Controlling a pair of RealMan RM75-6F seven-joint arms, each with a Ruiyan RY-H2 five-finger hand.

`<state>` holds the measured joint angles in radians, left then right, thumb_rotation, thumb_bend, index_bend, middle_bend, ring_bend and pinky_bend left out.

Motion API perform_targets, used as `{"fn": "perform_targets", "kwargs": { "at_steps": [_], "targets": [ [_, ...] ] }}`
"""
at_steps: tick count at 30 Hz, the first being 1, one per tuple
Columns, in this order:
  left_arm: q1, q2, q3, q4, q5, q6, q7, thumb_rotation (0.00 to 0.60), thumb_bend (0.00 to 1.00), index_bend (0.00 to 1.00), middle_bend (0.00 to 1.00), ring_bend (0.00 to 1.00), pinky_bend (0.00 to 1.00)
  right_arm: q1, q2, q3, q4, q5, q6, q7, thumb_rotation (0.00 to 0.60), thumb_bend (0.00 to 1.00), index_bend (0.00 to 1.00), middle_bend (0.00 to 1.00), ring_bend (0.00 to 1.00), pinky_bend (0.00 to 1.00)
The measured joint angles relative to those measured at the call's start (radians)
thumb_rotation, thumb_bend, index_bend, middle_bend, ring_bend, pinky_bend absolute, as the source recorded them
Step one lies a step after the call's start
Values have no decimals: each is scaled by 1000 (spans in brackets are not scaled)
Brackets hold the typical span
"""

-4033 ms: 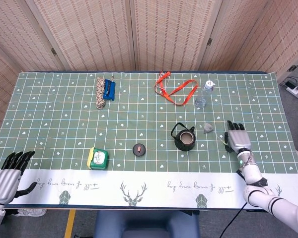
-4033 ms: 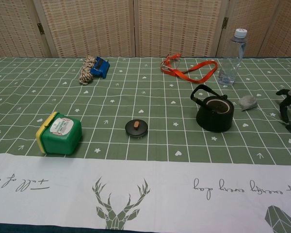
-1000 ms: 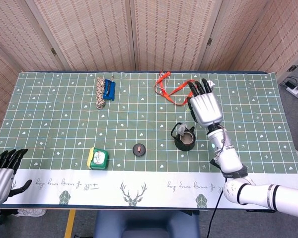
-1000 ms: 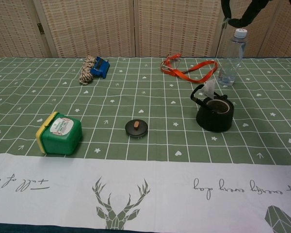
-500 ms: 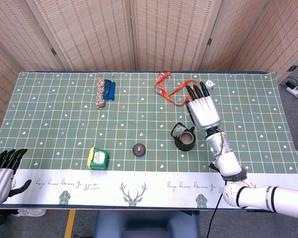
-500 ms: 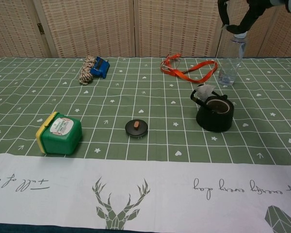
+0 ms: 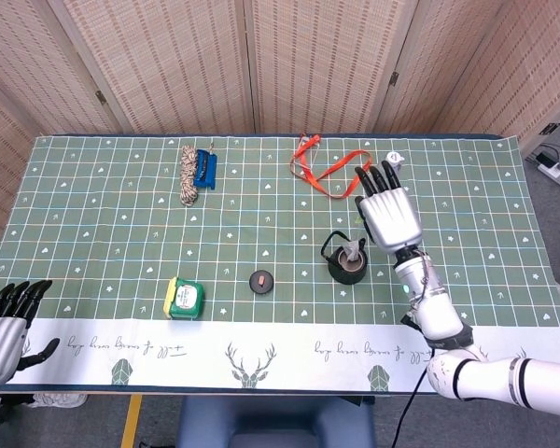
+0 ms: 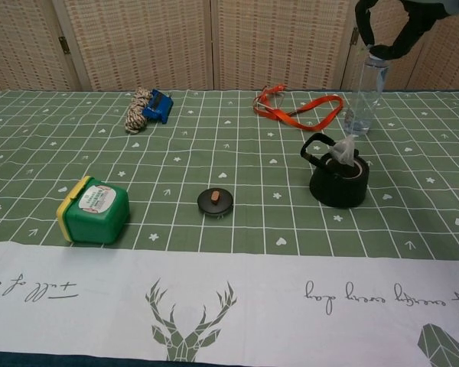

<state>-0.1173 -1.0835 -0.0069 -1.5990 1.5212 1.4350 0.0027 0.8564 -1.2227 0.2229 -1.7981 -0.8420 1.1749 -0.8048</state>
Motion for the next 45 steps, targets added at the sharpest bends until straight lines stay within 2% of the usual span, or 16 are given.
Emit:
{"fn": "perform_targets", "kwargs": {
  "at_steps": [11, 19, 26, 32, 37, 42, 45],
  "targets": [
    [1, 0, -1, -1, 0, 2, 0, 600, 244, 0, 53, 36, 3, -14, -16, -38, 9, -44, -9, 19, 600, 445, 614, 117, 95, 0],
    [1, -3, 0, 0, -1, 0, 10, 600, 244, 0, 53, 36, 3, -47, -31, -109, -16, -127, 22, -21, 600, 444, 614, 118, 97, 0],
    [1, -5, -1, -2, -3, -2, 16, 600, 244, 0, 53, 36, 3, -61, -70, -133, 26, -137, 18, -36, 600, 445, 614, 118, 96, 0],
    [3, -1, -2, -2, -2, 3, 6, 600, 244, 0, 53, 36, 3, -91, -84, -164, 56, -149, 10, -7, 600, 445, 614, 120, 96, 0],
    [1, -5, -2, 0, -6, -1, 16, 600, 244, 0, 53, 36, 3, -143, -82, -210, 64, -214, 25, 37, 600, 445, 610, 113, 96, 0],
    [0, -9, -5, -1, -17, -8, 29, 600, 244, 0, 52, 36, 3, -201, -77, -257, 78, -274, 46, 68, 600, 445, 504, 73, 87, 0],
    [0, -10, -6, -1, -22, -10, 33, 600, 244, 0, 53, 37, 3, -229, -64, -276, 70, -277, 52, 69, 600, 445, 365, 22, 38, 0]
  ]
}}
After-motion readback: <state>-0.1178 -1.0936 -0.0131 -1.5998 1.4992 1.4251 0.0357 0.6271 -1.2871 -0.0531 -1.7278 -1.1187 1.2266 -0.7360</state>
